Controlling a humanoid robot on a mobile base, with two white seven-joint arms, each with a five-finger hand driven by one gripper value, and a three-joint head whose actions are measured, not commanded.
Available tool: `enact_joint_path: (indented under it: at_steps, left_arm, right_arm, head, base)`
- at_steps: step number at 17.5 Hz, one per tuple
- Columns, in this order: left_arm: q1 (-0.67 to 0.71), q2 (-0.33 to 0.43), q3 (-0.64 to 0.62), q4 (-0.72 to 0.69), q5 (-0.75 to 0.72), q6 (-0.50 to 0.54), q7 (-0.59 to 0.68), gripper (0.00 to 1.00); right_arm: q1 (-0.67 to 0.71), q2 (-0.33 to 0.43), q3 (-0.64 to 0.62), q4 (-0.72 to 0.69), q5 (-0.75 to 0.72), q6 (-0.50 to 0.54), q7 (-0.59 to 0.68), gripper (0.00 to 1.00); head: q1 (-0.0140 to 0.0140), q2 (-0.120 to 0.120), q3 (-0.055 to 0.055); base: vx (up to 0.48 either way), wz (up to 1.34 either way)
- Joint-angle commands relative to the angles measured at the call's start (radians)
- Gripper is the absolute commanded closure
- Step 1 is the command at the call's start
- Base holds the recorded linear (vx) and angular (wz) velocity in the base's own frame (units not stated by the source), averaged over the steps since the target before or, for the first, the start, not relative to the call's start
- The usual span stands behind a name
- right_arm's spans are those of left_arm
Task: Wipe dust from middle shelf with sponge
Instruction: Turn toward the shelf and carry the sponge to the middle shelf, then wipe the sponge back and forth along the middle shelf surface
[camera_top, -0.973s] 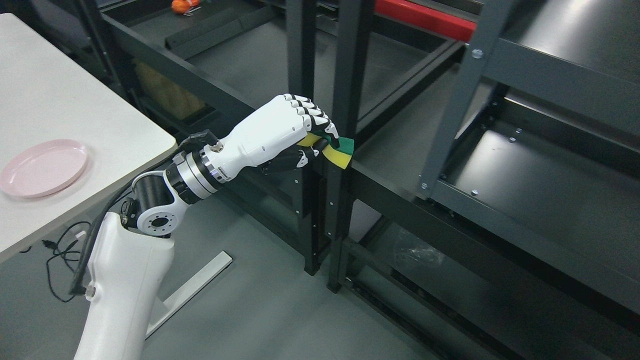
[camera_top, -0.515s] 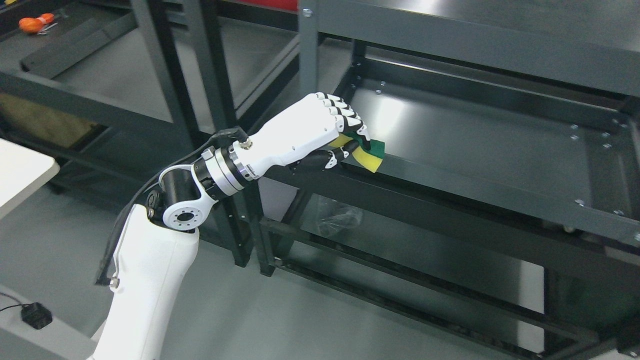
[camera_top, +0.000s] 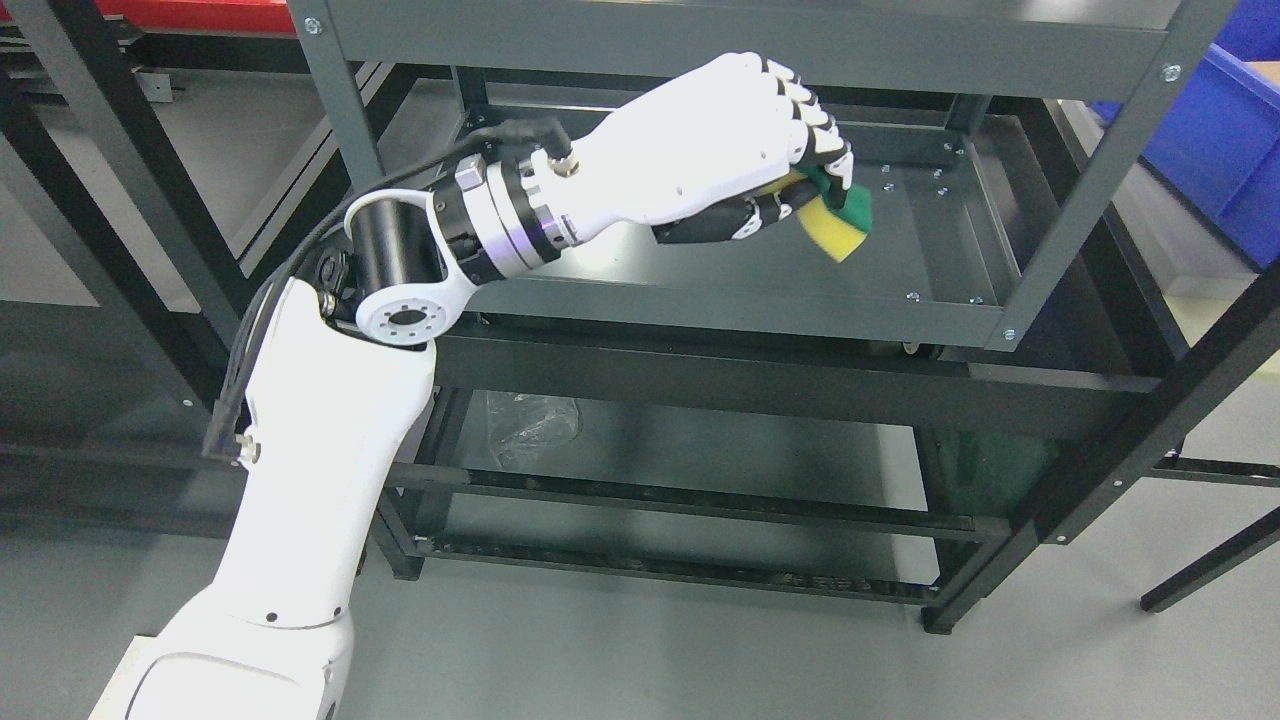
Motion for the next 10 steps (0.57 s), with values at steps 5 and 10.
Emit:
enact_joint_path:
  at_steps: [5, 10]
  left_arm:
    - [-0.285, -0.004, -0.192, 0.160, -0.115, 0.000, 0.076, 0.99]
    - [-0.294, -0.004, -0.324, 0.290, -0.121, 0.023, 0.179, 0.99]
  right_arm:
    - [0.000, -0.017, 0.000, -0.017, 0.000, 0.000, 0.000, 0.00]
    - [0.000, -0.017, 0.000, -0.017, 0.000, 0.000, 0.000, 0.00]
  head:
    - [0.0000, 0.000, 0.000]
    - [0.0000, 0.000, 0.000]
  base:
    - [-0.005, -0.05]
    - [0.000, -0.01]
